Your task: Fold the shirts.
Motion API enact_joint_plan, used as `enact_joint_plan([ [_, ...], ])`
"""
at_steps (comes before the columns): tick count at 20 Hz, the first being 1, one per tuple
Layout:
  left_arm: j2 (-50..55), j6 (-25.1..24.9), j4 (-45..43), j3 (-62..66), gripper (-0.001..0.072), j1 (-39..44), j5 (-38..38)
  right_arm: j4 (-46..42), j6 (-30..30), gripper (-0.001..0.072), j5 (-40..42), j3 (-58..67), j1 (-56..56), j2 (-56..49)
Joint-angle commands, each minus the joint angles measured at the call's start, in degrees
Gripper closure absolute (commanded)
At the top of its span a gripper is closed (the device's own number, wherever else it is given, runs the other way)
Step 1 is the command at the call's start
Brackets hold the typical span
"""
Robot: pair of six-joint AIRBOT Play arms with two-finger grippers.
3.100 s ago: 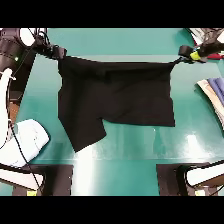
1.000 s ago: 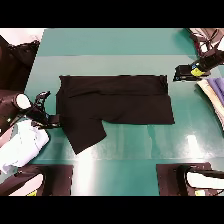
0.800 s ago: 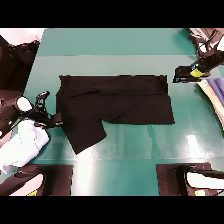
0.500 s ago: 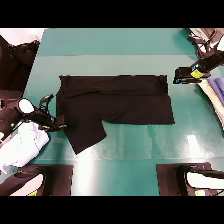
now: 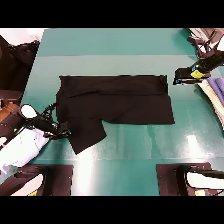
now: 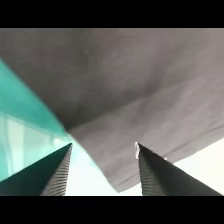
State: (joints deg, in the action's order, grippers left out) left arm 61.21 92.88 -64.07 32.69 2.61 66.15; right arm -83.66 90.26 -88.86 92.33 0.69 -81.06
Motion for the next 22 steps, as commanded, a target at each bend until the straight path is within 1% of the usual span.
enact_joint_plan([
  [1, 0.1, 0.0, 1.1, -0.4, 0.0246, 0.0, -4.8, 0.0, 0.0, 0.0217, -0.3, 0.0, 0.0, 0.0],
  [2, 0.1, -0.3, 1.5, -0.4, 0.0441, 0.0, -5.7, 0.0, 0.0, 0.0217, -0.4, 0.0, 0.0, 0.0],
  [3, 0.1, -0.3, 1.9, -0.4, 0.047, 0.0, -6.6, 0.0, 0.0, 0.0217, -0.7, 0.0, 0.0, 0.0],
  [4, 0.1, -0.3, 2.5, -0.4, 0.0474, 0.0, -6.8, 0.0, 0.0, 0.0217, -1.3, 0.0, 0.0, 0.0],
  [5, 0.1, -0.4, 2.6, -0.4, 0.0646, 0.0, -6.9, 0.0, 0.0, 0.0217, -1.8, 0.0, 0.0, 0.0],
  [6, 0.1, -0.8, 2.7, -0.4, 0.0683, 0.0, -7.2, 0.0, 0.0, 0.0217, -2.6, 0.0, -0.3, 0.0],
  [8, 0.1, -1.9, 2.8, -0.3, 0.0684, 0.0, -6.8, 0.2, 0.0, 0.0224, -4.6, -0.6, -1.0, 0.2],
  [10, 0.1, -3.2, 3.0, -0.3, 0.0684, 0.0, -5.5, 0.2, 0.0, 0.0224, -4.3, -5.6, -2.1, 2.0],
  [13, 0.1, -4.7, 3.1, -0.3, 0.0684, 0.0, -4.9, 0.2, 0.0, 0.0229, 0.7, -18.9, -5.1, 6.7],
  [14, 0.1, -4.8, 3.1, -0.3, 0.0684, 0.0, -4.7, 0.8, 0.0, 0.0279, 2.6, -23.8, -6.4, 8.2],
  [17, 0.1, -4.9, 3.2, 0.0, 0.0684, 0.0, -4.6, 6.2, -2.1, 0.0279, 8.2, -35.4, -10.6, 10.4],
  [19, 0.1, -4.8, 3.3, 0.1, 0.0684, 0.0, -4.6, 7.7, -2.5, 0.0278, 12.0, -40.0, -12.4, 10.2],
  [22, 0.0, -4.8, 3.3, 0.1, 0.0684, 0.0, -4.6, 7.8, -3.4, 0.0278, 14.7, -43.5, -12.9, 8.7],
])
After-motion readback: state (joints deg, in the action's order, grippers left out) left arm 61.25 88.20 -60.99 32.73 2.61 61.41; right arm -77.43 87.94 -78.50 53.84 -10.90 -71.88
